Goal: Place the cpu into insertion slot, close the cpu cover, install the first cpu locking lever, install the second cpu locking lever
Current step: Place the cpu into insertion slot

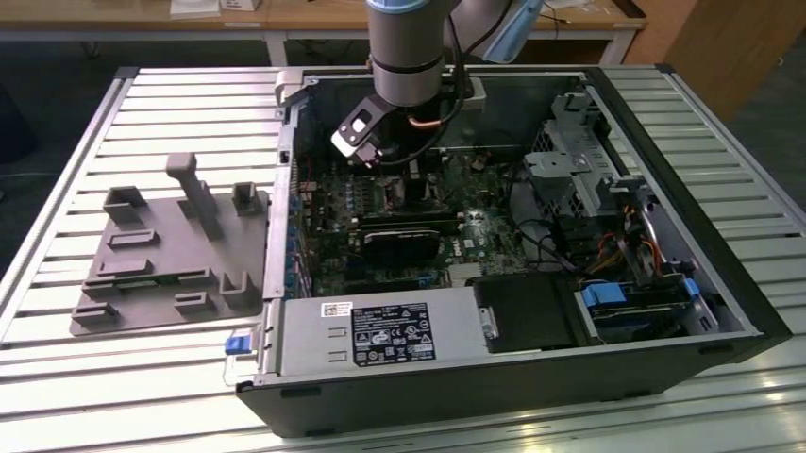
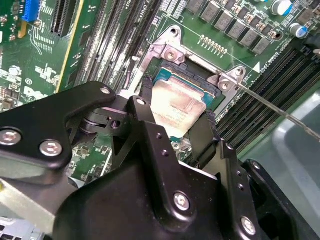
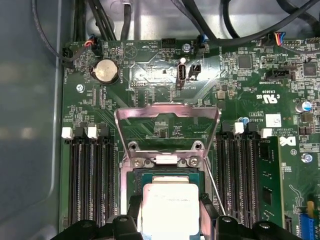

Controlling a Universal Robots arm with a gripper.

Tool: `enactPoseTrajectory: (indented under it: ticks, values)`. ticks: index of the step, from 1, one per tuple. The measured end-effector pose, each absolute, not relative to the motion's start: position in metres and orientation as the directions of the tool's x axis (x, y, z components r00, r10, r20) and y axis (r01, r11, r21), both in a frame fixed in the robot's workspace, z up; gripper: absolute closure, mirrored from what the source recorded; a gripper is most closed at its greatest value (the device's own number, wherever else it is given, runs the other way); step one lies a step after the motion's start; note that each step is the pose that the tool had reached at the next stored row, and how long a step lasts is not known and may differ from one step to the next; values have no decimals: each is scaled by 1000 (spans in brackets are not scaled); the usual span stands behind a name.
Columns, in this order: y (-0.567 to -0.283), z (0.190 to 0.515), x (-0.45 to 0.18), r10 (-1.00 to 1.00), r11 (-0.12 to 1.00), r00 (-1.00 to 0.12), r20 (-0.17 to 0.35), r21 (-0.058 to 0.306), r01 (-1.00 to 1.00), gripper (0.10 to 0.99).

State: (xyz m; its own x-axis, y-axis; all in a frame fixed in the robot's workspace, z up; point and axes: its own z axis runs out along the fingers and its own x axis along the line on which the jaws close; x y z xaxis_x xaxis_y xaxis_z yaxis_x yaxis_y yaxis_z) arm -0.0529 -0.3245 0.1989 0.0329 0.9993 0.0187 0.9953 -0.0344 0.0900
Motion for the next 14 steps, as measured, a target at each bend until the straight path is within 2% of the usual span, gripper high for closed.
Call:
enactPoseTrajectory:
  ticks: [14]
  values:
    - [-320,193,-53,999,-34,33,19,90,995,549]
